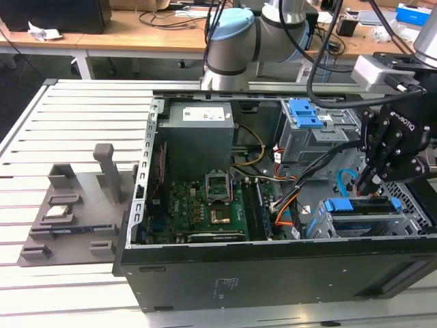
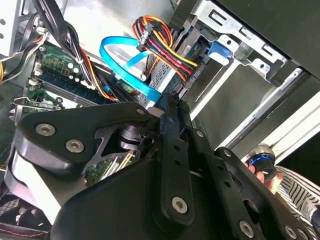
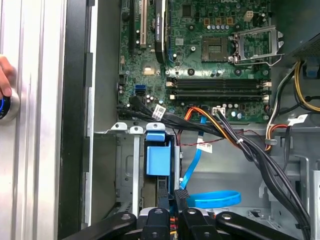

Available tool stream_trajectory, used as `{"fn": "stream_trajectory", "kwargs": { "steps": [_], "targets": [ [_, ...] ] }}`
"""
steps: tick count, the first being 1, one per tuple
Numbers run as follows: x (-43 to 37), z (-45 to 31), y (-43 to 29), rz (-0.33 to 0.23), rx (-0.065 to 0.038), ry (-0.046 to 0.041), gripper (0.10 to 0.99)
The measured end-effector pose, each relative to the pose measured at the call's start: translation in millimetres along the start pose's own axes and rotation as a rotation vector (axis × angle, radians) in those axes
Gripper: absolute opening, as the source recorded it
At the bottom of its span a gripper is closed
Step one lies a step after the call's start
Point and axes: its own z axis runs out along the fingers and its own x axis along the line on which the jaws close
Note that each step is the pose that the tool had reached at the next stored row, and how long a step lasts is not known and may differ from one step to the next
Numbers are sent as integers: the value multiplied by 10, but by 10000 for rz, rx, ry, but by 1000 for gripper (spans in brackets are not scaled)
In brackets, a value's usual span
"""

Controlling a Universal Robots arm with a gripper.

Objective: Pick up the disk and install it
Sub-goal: 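Insert the second disk wire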

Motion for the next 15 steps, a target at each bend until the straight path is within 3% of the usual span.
{"fn": "stream_trajectory", "kwargs": {
  "steps": [15],
  "targets": [
    [30,105,-48,0,-1,2,161]
  ]
}}
